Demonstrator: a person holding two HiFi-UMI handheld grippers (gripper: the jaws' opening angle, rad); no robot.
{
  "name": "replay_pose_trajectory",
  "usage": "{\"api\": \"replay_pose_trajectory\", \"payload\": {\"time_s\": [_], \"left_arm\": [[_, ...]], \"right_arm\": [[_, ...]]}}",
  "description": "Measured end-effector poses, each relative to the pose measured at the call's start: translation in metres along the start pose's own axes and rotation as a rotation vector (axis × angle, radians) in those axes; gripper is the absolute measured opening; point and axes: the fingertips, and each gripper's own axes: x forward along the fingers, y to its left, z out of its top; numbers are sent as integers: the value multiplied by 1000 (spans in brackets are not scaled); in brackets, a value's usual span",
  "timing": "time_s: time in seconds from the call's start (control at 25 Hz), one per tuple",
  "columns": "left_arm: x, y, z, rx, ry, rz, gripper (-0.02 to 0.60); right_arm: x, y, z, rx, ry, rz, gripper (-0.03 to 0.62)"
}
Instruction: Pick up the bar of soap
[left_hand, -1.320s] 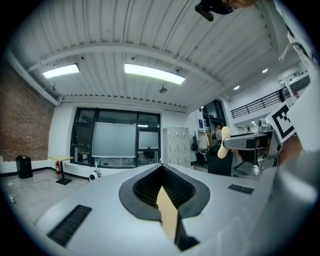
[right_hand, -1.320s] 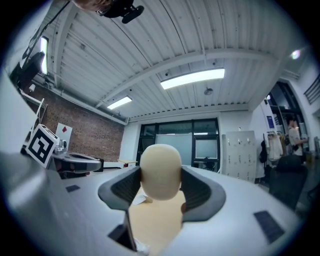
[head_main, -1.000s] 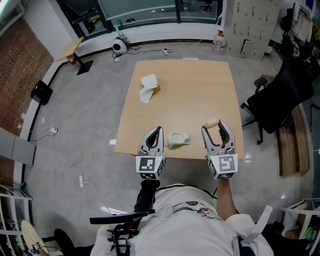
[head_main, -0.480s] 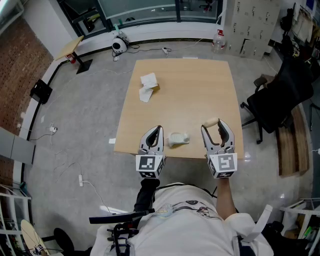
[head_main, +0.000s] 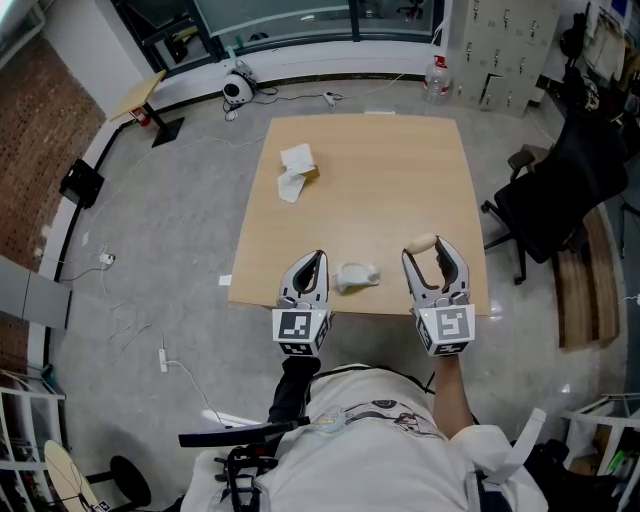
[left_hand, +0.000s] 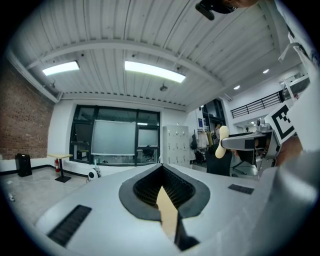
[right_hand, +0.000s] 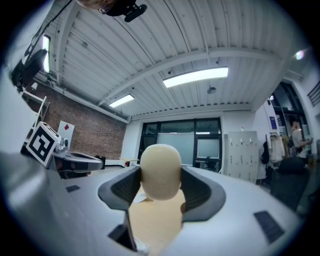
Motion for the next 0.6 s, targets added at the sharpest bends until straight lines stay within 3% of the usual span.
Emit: {"api": "replay_pose_trajectory", "payload": {"time_s": [0.6], "left_arm": [[-1, 4, -3, 13, 12, -11, 5]], "right_arm": [[7, 9, -1, -6, 5, 17, 247]]}}
